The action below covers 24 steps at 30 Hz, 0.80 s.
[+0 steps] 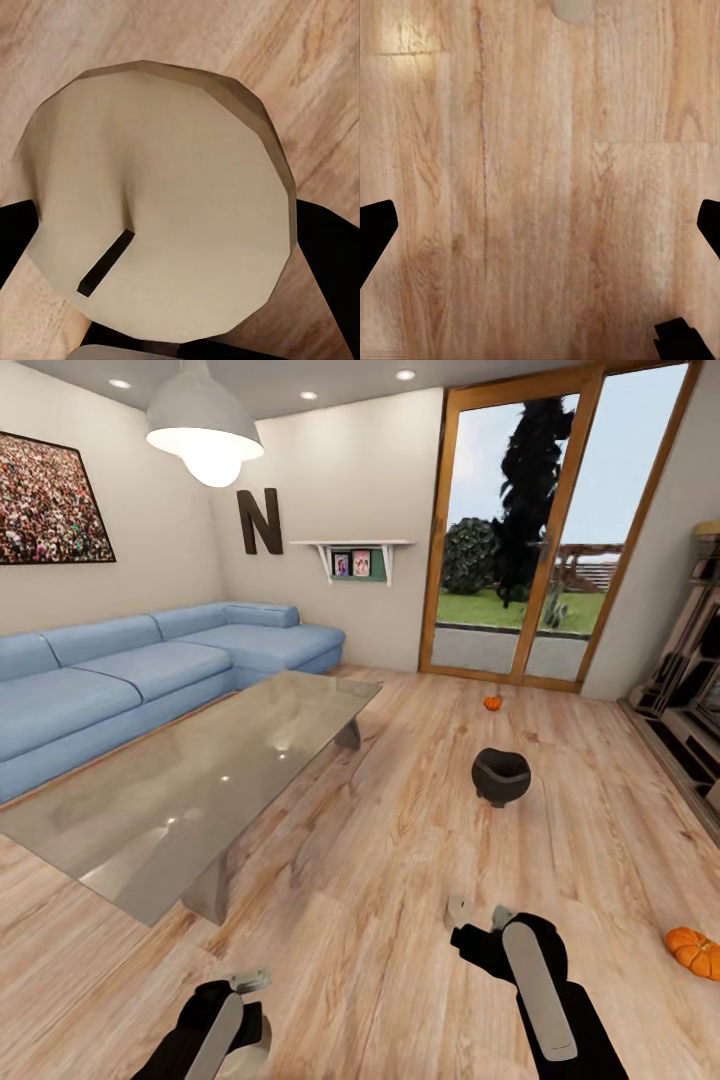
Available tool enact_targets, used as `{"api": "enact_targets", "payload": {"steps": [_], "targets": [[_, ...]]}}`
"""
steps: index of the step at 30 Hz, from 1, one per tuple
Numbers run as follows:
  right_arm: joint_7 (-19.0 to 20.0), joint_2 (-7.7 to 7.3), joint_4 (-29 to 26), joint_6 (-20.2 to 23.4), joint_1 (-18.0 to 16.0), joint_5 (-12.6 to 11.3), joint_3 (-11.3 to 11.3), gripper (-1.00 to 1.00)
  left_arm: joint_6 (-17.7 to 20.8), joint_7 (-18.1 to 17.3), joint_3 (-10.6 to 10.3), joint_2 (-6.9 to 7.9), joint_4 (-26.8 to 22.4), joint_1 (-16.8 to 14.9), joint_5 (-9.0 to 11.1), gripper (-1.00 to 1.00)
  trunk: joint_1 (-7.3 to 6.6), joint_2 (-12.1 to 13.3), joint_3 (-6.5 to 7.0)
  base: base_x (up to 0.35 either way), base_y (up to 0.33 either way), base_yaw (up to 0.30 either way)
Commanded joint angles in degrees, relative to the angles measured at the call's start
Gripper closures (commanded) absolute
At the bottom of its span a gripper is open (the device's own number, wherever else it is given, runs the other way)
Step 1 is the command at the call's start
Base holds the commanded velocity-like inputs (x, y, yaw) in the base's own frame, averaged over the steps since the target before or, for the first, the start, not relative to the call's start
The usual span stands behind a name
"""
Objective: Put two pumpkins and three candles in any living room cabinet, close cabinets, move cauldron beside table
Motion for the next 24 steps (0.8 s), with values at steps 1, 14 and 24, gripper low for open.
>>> {"api": "enact_targets", "payload": {"steps": [1,14,24], "targets": [[0.02,0.01,0.15,-0.03,0.0,-0.05,0.02,-1.0,-0.01,0.02,-0.1,-0.04,0.02,-0.01,-0.05,1.0,0.0,0.0,0.0,0.017,0.0,0.0],[0.05,0.05,4.19,-0.07,0.0,0.18,-0.02,-1.0,-0.14,0.22,-3.65,-0.01,0.12,-0.01,-0.12,1.0,0.0,0.0,0.0,0.246,0.0,0.0],[0.05,0.03,4.78,-0.21,0.0,0.38,-0.41,-1.0,-0.14,0.22,-3.75,-0.07,0.12,-0.01,-0.12,1.0,0.0,0.0,0.0,0.319,0.0,0.0]]}}
